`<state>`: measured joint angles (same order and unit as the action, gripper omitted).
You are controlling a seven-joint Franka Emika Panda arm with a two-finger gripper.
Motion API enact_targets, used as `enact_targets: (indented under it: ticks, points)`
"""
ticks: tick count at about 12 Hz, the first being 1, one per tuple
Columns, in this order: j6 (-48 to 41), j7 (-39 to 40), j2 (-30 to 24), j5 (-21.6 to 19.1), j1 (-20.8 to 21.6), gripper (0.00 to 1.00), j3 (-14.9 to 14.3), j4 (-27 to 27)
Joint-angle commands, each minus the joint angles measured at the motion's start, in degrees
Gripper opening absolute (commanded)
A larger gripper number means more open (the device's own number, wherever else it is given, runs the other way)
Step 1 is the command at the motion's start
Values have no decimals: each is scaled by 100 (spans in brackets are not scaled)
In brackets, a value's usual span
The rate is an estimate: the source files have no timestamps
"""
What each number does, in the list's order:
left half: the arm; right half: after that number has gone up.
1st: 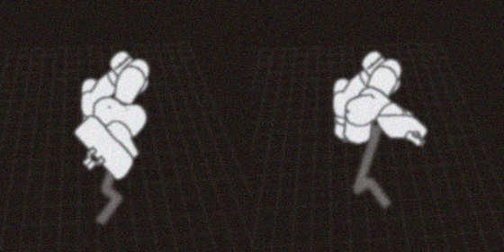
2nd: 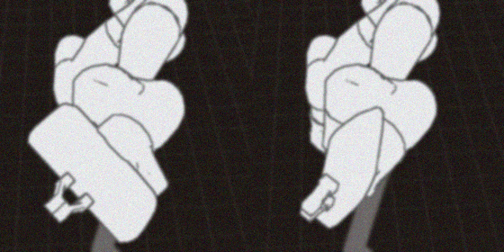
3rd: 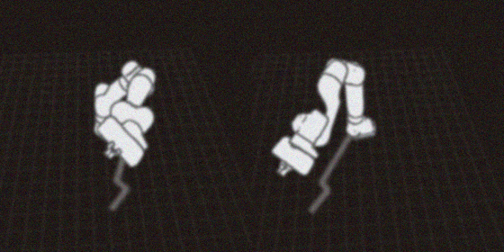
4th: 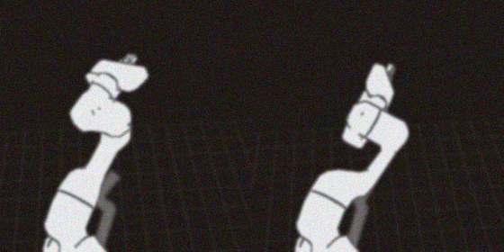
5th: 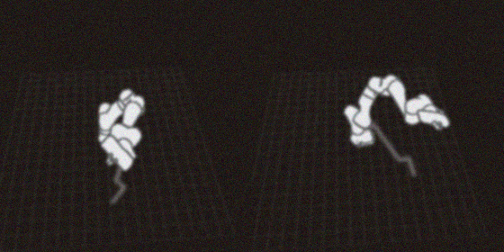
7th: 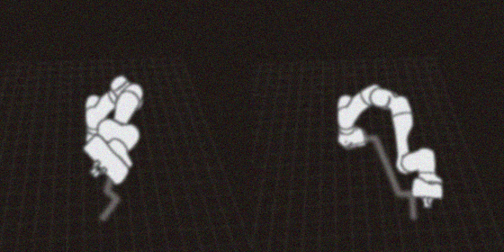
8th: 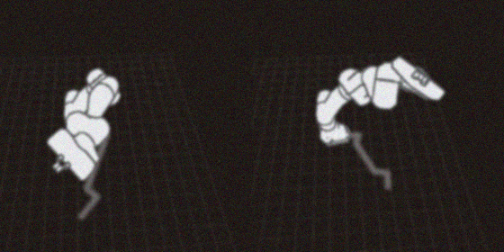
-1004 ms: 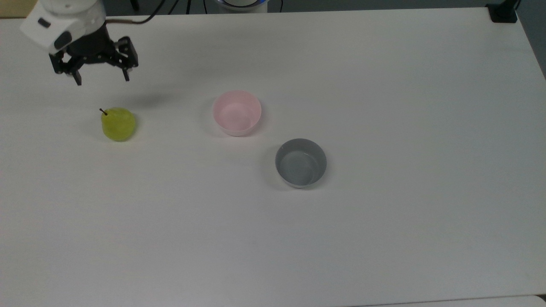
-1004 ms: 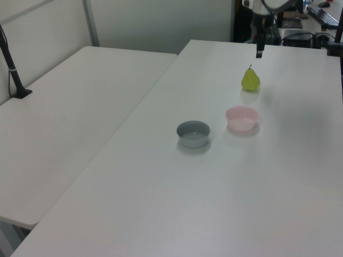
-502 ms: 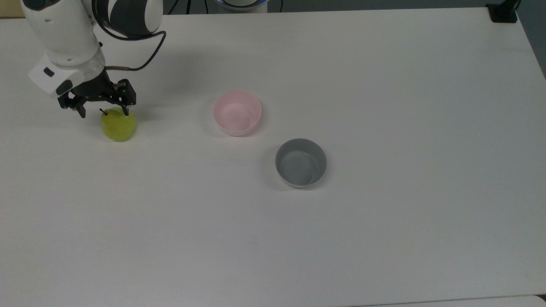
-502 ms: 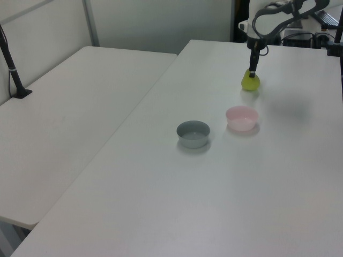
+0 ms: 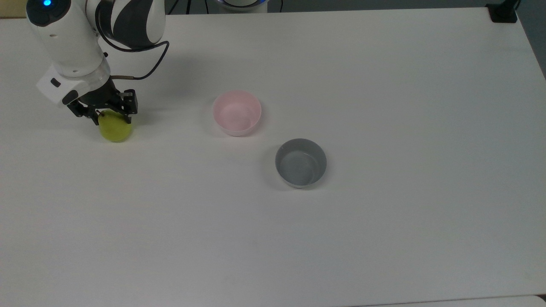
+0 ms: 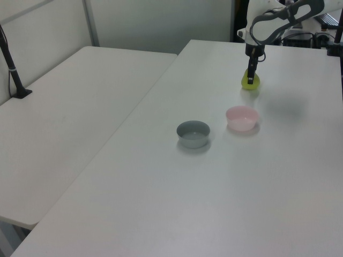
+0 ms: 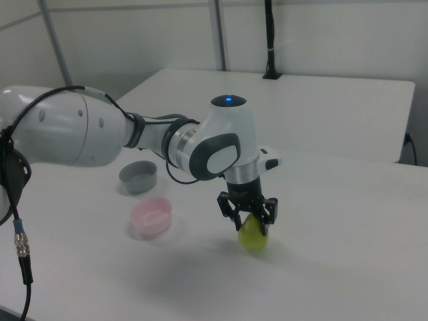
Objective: Place the pear in the bowl
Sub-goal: 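Close the gripper around the pear, then lift the pear and carry it over the pink bowl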
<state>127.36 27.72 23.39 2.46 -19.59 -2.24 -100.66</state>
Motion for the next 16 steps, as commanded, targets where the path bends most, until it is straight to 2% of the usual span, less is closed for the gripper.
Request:
enact_targets:
  ticks: [1, 2, 6, 11, 12, 14, 16]
  points:
    - [96, -91, -1, -175, 69, 8, -31, -15]
    - [87, -91, -1, -175, 69, 3, -22, -6]
    - [-384, -100, -387, -175, 122, 3, 39, 12]
    - [-1659, -827, -1519, -96, 850, 3, 92, 47]
    - [-1975, -1038, -1687, -105, 956, 3, 92, 212]
    - [-2748, -1364, -1890, -114, 1324, 3, 92, 512]
    - [-3005, -1855, -2049, -157, 1650, 3, 153, 390]
